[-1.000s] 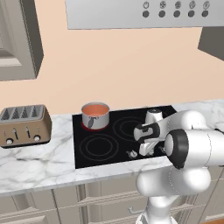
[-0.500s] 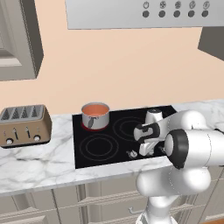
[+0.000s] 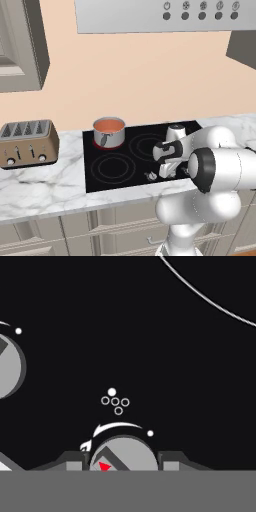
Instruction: Wait until the marinara sauce is simmered to a deep red color and then turn off the stove.
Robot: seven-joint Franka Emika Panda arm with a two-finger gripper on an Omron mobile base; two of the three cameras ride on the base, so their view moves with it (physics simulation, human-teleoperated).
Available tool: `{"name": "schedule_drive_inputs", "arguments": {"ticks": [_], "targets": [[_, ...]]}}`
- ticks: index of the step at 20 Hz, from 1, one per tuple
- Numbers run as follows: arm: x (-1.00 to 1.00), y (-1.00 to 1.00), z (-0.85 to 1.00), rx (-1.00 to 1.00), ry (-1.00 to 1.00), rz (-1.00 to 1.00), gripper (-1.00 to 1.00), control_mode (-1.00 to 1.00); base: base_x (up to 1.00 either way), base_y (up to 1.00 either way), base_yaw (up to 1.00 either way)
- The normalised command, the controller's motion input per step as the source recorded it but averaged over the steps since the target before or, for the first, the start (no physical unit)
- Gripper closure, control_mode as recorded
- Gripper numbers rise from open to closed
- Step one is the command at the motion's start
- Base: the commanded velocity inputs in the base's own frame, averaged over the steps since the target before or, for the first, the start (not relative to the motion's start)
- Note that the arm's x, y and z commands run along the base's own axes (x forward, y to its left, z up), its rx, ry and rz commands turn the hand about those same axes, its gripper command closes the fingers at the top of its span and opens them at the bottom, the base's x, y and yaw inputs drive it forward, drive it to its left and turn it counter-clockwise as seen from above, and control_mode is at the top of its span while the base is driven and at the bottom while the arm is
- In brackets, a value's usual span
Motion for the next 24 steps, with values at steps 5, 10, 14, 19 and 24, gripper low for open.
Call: {"name": "schedule_drive_inputs", "arguments": {"ticks": [5,10,14,19,24], "targets": [[0.00,0.00,0.00,0.00,0.00,0.00,1.00,-1.00,0.00,0.00,0.00],[0.00,0.00,0.00,0.00,0.00,0.00,1.00,-1.00,0.00,0.00,0.00],[0.00,0.00,0.00,0.00,0.00,0.00,1.00,-1.00,0.00,0.00,0.00],[0.00,0.00,0.00,0.00,0.00,0.00,1.00,-1.00,0.00,0.00,0.00],[0.00,0.00,0.00,0.00,0.00,0.00,1.00,-1.00,0.00,0.00,0.00]]}}
